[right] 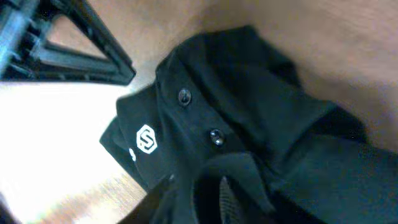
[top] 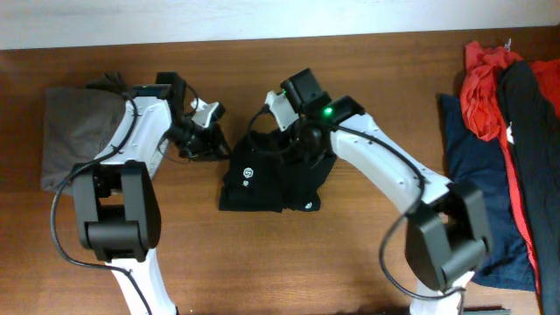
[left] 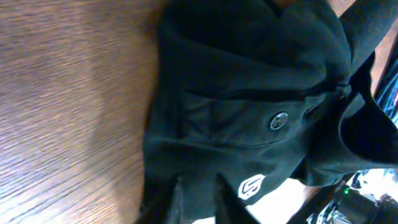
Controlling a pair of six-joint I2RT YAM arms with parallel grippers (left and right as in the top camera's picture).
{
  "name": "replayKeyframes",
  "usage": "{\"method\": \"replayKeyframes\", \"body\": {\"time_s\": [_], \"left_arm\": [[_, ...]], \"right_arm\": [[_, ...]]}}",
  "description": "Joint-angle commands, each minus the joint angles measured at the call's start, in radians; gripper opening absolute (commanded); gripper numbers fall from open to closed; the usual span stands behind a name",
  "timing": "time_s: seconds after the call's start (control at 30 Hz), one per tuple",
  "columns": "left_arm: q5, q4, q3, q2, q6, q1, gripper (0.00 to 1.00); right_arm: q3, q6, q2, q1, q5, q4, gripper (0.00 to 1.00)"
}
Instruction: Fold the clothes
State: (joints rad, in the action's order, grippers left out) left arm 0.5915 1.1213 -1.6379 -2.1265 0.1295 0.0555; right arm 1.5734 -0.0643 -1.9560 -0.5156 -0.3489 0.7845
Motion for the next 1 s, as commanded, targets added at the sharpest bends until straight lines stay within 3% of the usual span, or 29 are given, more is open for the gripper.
{"method": "replayKeyframes", "body": {"time_s": [0.0,0.07,0.13,0.3,0.37,0.4,0.47,0.5,0.6,0.7,0.87,0.97], "left_arm": [[0.004,0.003,0.006,-0.002,0.0,-0.006,0.11],[0.004,0.013,0.006,-0.002,0.0,-0.013,0.11],[0.004,0.019,0.006,-0.002,0.0,-0.013,0.11],[0.004,0.002,0.006,-0.002,0.0,-0.011,0.11],[0.004,-0.005,0.006,-0.002,0.0,-0.011,0.12],[0.005,-0.008,0.006,-0.002,-0.001,-0.011,0.2],[0.008,-0.008,0.006,-0.002,0.0,-0.011,0.52],[0.013,-0.009,0.006,-0.002,0.0,-0.011,0.57],[0.048,-0.008,0.006,-0.002,-0.001,-0.01,0.59],[0.083,-0.007,0.007,-0.002,-0.001,0.001,0.61],[0.081,-0.069,0.031,-0.002,-0.01,0.075,0.68],[0.036,-0.181,0.076,-0.002,-0.174,0.124,0.71]], "right_arm": [[0.001,-0.012,-0.06,-0.004,0.014,0.046,0.12],[0.002,-0.118,-0.061,0.016,0.238,0.174,0.04],[0.016,-0.21,-0.047,0.036,0.362,0.332,0.04],[0.027,-0.232,0.035,0.06,0.474,0.57,0.04],[0.027,-0.232,0.051,0.06,0.474,0.583,0.04],[0.027,-0.232,0.053,0.06,0.474,0.58,0.04],[0.027,-0.229,0.053,0.06,0.473,0.558,0.12],[0.027,-0.229,0.053,0.06,0.473,0.544,0.14],[0.027,-0.229,0.053,0.06,0.45,0.541,0.15],[0.027,-0.233,0.053,0.06,0.437,0.598,0.25],[0.027,-0.261,0.053,0.061,0.428,0.586,0.23],[0.027,-0.285,0.053,0.077,0.383,0.525,0.23]]}}
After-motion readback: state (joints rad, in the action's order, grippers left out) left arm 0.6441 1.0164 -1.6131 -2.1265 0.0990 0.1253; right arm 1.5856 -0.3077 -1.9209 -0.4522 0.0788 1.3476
